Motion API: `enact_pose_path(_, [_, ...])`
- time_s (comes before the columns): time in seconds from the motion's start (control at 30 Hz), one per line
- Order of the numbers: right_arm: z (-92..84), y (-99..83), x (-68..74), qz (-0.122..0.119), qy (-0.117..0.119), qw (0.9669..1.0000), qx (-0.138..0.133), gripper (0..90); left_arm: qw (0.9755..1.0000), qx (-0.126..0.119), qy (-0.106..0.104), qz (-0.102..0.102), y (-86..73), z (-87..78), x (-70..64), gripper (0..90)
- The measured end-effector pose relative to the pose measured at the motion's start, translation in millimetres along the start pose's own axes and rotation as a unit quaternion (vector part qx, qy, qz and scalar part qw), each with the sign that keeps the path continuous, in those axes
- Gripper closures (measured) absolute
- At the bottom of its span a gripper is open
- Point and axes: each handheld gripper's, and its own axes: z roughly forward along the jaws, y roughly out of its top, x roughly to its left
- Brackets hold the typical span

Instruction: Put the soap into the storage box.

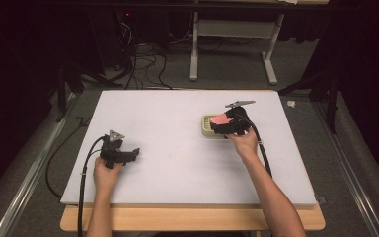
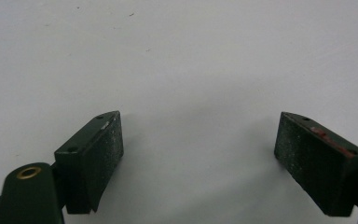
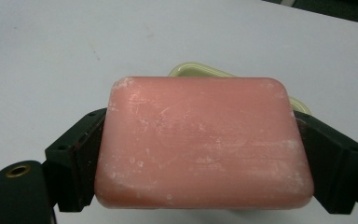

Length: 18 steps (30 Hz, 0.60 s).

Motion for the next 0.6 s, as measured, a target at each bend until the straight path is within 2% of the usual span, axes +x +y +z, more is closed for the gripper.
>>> enact_pose_path(0.5, [28.7, 9.4, 2.7, 0.011, -0.021, 0.9995, 0.023, 13.7, 1.0, 0.0, 0.0, 0.0, 0.0, -0.1, 0.0, 15.9])
enact_pose_path(0.6, [34.0, 10.2, 3.1, 0.021, -0.023, 0.9991, 0.029, 13.7, 1.0, 0.0, 0.0, 0.0, 0.0, -0.1, 0.0, 15.9])
